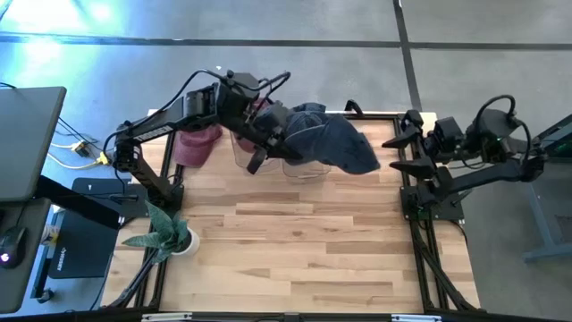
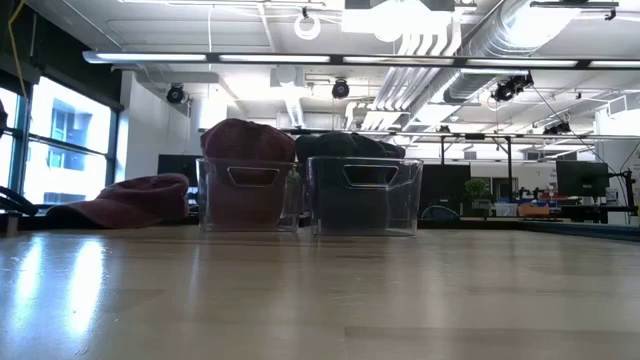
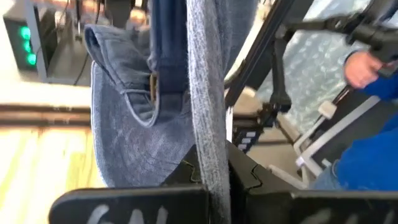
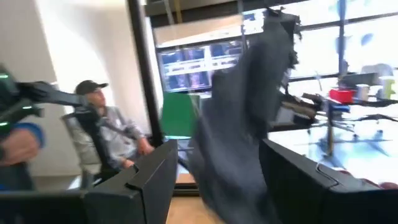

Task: Pick & Place hat
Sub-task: Put the blue cap into the right bin

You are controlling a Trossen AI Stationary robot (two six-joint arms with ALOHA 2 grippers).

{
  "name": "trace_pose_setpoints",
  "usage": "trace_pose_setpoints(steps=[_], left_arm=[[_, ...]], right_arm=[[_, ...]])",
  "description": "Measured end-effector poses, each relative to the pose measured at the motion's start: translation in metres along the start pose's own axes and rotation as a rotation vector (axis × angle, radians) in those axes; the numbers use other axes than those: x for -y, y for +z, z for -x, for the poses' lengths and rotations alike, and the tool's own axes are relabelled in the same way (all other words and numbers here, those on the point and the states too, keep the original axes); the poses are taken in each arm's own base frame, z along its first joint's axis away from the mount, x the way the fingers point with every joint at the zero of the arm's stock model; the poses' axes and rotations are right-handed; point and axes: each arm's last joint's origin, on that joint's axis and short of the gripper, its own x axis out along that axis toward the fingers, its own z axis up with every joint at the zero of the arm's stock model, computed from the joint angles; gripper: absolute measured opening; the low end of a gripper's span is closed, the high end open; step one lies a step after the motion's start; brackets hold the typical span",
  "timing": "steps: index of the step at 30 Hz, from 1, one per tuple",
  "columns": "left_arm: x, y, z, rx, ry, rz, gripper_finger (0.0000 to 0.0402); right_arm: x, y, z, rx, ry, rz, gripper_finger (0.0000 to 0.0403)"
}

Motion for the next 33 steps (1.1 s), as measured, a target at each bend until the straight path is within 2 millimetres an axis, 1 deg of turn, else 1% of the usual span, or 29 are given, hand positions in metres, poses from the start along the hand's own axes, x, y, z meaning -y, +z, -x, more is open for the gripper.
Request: trace_pose_setpoints(steps=[3, 5, 9, 13, 17, 21, 24, 26, 30, 33], left_arm=[[0.0, -0.002, 0.002, -0.017, 0.032, -0.018, 0.0001], [0.0, -0.003, 0.003, -0.028, 0.049, -0.013, 0.0001], [-0.001, -0.003, 0.002, -0.029, 0.057, -0.012, 0.0001], [-0.001, -0.005, 0.002, -0.04, 0.057, -0.006, 0.0001], [-0.002, -0.005, 0.002, -0.045, 0.095, -0.026, 0.0001], [-0.002, -0.007, 0.002, -0.065, 0.089, -0.064, 0.0001], [0.002, -0.007, 0.001, -0.065, 0.031, -0.077, 0.0001], [0.005, -0.008, 0.0, -0.07, -0.01, -0.088, 0.0001], [0.011, -0.008, -0.003, -0.073, -0.053, -0.133, 0.0001], [0.011, -0.008, -0.003, -0.073, -0.049, -0.135, 0.0001]], right_arm=[[-0.001, 0.005, -0.005, -0.04, 0.022, -0.002, 0.023], [-0.001, 0.004, -0.011, -0.093, 0.02, 0.006, 0.0241], [0.002, -0.005, -0.032, -0.199, -0.015, 0.06, 0.0262], [0.003, -0.013, -0.056, -0.263, 0.025, 0.067, 0.0266], [0.001, -0.012, -0.077, -0.287, 0.12, -0.029, 0.0262], [-0.004, -0.001, -0.091, -0.258, 0.254, -0.172, 0.0257], [-0.008, 0.005, -0.096, -0.232, 0.353, -0.227, 0.0257], [-0.009, 0.008, -0.096, -0.23, 0.383, -0.246, 0.0257], [-0.01, 0.014, -0.085, -0.219, 0.382, -0.262, 0.0256], [-0.01, 0.019, -0.076, -0.193, 0.317, -0.257, 0.0256]])
